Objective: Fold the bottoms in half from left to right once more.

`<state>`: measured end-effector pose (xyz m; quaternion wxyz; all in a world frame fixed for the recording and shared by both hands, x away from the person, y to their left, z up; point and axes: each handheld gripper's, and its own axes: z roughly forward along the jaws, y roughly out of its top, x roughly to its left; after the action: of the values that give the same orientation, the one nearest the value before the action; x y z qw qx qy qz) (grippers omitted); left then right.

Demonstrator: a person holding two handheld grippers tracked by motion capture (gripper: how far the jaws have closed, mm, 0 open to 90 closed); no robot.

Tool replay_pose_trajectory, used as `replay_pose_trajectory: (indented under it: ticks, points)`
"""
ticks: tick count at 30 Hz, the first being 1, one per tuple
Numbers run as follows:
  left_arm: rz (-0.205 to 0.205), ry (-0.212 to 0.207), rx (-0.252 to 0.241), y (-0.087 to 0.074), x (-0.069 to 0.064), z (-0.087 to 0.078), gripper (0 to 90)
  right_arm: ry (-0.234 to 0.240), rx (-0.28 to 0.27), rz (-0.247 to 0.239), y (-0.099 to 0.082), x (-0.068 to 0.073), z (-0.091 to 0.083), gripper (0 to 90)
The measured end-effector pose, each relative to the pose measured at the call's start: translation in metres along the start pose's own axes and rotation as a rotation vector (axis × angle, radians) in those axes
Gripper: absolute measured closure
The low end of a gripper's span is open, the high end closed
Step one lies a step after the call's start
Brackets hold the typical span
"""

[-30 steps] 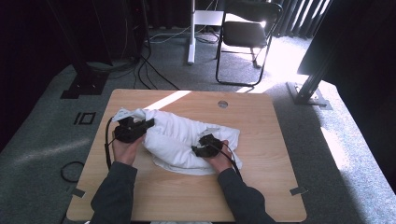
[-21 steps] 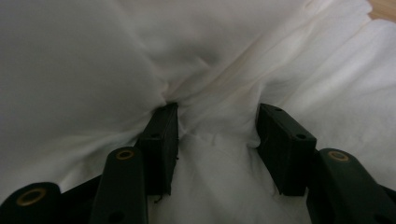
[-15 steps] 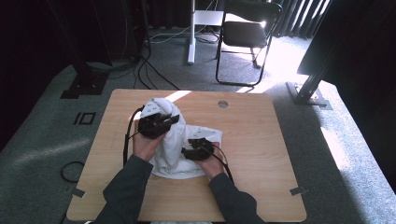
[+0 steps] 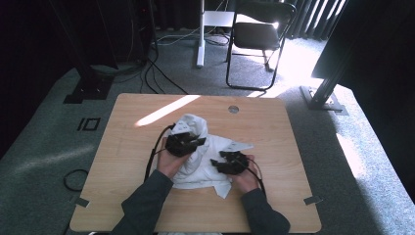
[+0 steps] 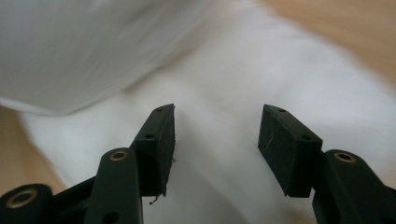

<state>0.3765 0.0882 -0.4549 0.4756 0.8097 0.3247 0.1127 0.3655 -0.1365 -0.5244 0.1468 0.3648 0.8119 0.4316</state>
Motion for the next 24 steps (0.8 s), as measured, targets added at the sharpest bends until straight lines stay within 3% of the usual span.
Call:
replay_pose_trajectory:
  ticks: [1, 3, 4, 5, 7, 10, 13, 15, 17, 19, 20, 21, 22, 23, 24]
  points:
    - [0.005, -0.011, 0.021, -0.005, -0.003, 0.007, 83.4, -0.06, -0.004, 0.042, -0.003, -0.02, -0.018, 45.4]
    - [0.005, -0.016, 0.041, -0.011, -0.006, 0.014, 83.4, -0.06, -0.004, 0.042, -0.003, -0.02, -0.018, 45.4]
    - [-0.02, -0.036, 0.09, -0.026, -0.01, 0.031, 83.4, -0.082, -0.016, 0.064, -0.005, -0.029, -0.025, 45.4]
    - [-0.022, -0.044, 0.117, -0.033, -0.012, 0.039, 83.3, -0.083, -0.061, 0.127, -0.005, -0.045, -0.039, 45.3]
    - [-0.014, -0.058, 0.155, -0.043, -0.015, 0.052, 83.1, -0.07, -0.116, 0.153, 0.0, -0.05, -0.05, 45.0]
    - [-0.023, -0.061, 0.158, -0.047, -0.018, 0.058, 82.8, 0.003, -0.174, 0.137, 0.011, -0.044, -0.055, 43.5]
    - [-0.02, -0.067, 0.159, -0.046, -0.016, 0.056, 82.2, 0.103, -0.197, 0.097, 0.023, -0.032, -0.048, 41.4]
    - [-0.023, -0.071, 0.155, -0.046, -0.016, 0.054, 81.7, 0.135, -0.185, 0.089, 0.03, -0.027, -0.038, 42.6]
    - [-0.021, -0.082, 0.15, -0.046, -0.016, 0.051, 79.7, 0.142, -0.156, 0.09, 0.036, -0.025, -0.026, 52.6]
    - [-0.01, -0.085, 0.15, -0.044, -0.018, 0.046, 73.3, 0.13, -0.095, 0.087, 0.038, -0.028, -0.012, 71.4]
    - [-0.01, -0.085, 0.15, -0.044, -0.018, 0.046, 70.2, 0.13, -0.095, 0.087, 0.038, -0.028, -0.012, 71.4]
    - [0.005, -0.078, 0.131, -0.04, -0.02, 0.035, 70.2, 0.129, -0.071, 0.093, 0.038, -0.03, -0.006, 77.0]
    - [0.007, -0.078, 0.122, -0.038, -0.021, 0.031, 63.6, 0.104, -0.052, 0.11, 0.037, -0.034, 0.001, 82.5]
    - [0.014, -0.08, 0.094, -0.035, -0.021, 0.022, 60.7, 0.101, -0.055, 0.138, 0.036, -0.039, 0.003, 82.6]
    - [0.018, -0.076, 0.022, -0.026, -0.016, 0.001, 60.0, 0.1, -0.059, 0.154, 0.035, -0.042, 0.003, 82.0]
